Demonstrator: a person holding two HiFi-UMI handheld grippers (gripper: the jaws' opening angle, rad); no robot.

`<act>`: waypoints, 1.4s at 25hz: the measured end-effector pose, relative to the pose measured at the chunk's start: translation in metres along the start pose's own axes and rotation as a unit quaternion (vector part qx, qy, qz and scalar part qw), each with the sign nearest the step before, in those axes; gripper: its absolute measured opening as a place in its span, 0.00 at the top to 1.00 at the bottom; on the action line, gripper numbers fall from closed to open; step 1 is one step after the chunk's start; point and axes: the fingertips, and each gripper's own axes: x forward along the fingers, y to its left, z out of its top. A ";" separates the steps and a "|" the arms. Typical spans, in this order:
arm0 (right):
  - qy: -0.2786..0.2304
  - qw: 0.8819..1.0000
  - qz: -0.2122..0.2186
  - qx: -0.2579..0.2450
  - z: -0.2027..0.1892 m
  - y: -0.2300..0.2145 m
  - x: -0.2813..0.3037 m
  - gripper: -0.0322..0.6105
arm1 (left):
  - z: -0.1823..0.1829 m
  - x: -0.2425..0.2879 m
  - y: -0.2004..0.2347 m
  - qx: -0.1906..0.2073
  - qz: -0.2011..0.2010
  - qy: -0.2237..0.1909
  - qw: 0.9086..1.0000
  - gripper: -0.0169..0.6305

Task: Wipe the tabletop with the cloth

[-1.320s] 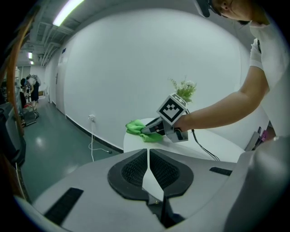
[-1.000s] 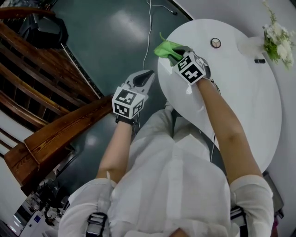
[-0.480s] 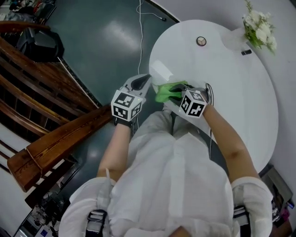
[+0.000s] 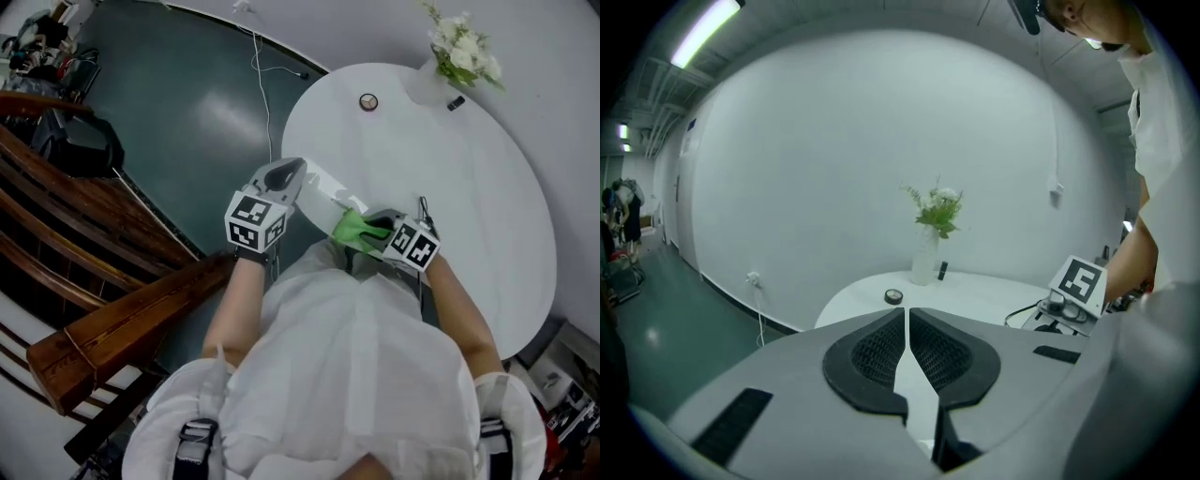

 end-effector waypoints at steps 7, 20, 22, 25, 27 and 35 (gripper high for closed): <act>-0.195 0.948 -0.215 0.126 0.040 -0.067 -0.114 0.83 | 0.055 -0.003 0.008 0.035 0.001 -0.046 0.998 0.93; -0.361 0.721 -0.567 0.169 0.013 -0.063 -0.353 0.83 | 0.156 -0.024 0.017 0.086 0.013 -0.152 0.985 0.93; -0.359 0.702 -0.592 0.166 0.009 -0.054 -0.370 0.83 | 0.172 -0.027 0.012 0.096 0.011 -0.169 0.981 0.93; -0.357 0.682 -0.616 0.168 0.005 -0.043 -0.389 0.83 | 0.188 -0.030 0.004 0.113 0.005 -0.185 0.976 0.93; -0.358 0.673 -0.625 0.168 0.002 -0.036 -0.398 0.83 | 0.195 -0.032 0.000 0.123 0.002 -0.190 0.974 0.93; -0.352 0.658 -0.646 0.160 -0.002 -0.023 -0.416 0.83 | 0.208 -0.035 -0.001 0.127 0.003 -0.201 0.971 0.93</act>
